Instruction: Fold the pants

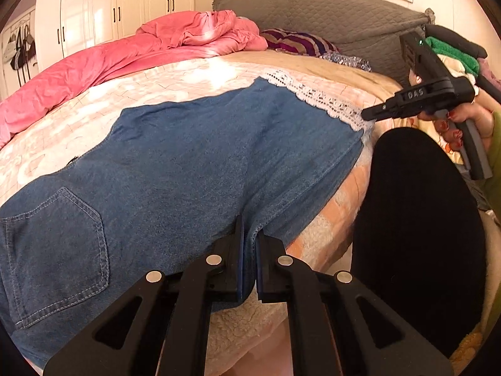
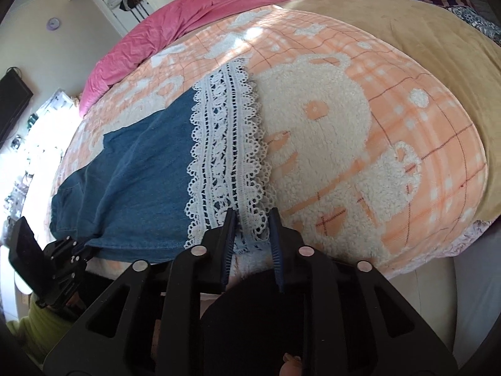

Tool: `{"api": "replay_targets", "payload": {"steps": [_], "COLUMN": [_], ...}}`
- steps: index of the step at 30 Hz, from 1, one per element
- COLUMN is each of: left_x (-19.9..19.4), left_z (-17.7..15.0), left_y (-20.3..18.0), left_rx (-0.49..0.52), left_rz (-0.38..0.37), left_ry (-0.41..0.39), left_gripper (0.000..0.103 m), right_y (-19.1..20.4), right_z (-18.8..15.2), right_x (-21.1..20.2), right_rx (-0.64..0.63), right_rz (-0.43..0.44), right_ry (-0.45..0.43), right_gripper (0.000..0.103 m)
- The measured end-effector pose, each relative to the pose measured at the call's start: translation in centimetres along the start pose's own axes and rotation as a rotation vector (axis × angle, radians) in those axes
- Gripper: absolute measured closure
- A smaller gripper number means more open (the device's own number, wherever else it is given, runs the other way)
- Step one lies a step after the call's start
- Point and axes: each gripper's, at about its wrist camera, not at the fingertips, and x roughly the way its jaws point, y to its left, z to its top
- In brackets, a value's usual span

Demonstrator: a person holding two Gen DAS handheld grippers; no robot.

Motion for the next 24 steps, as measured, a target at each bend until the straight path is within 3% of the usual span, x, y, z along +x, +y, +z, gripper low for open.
{"api": "replay_targets", "payload": {"steps": [5,8,13,16,18,20,22,24], "left_x": [0.1,0.2,0.4,0.1,-0.1,-0.3,-0.9,-1.8], "left_z": [-0.1,-0.1,-0.3,-0.3,-0.3,-0.1,-0.1,-0.2], "left_y": [-0.1,-0.3,-0.6,-0.6,-0.3,0.2,0.6,1.1], "left_rx": [0.002,0.001,0.010,0.012,0.003,-0.020,-0.041,-0.067], "left_rz": [-0.002,-0.008,-0.012,-0.014,-0.023,-0.034,-0.033,-0.035], "left_ry": [-0.003,-0.006,-0.006,-0.009,-0.011,-0.008,-0.013,-0.031], "left_gripper": [0.098,0.098,0.098,0.098,0.097,0.094,0.081,0.075], "right_y": [1.4,4.1,7.7,6.9,5.2,4.4,4.5,4.6], "right_z": [0.2,0.3,0.2,-0.2,-0.6,-0.6,-0.6,-0.7], "right_x": [-2.2,-2.6,0.2,2.2,2.8,2.4,2.1,2.0], "right_rx": [-0.038,-0.111,-0.176,-0.138,-0.074,-0.039,-0.043,-0.045], "right_rz": [-0.059,-0.008,0.040,-0.036,-0.012,0.018,0.000,0.001], "right_ry": [-0.071,-0.087,-0.013,0.051,0.074,0.068,0.068,0.066], "right_gripper": [0.079,0.071,0.059,0.056,0.056,0.058,0.058,0.058]}}
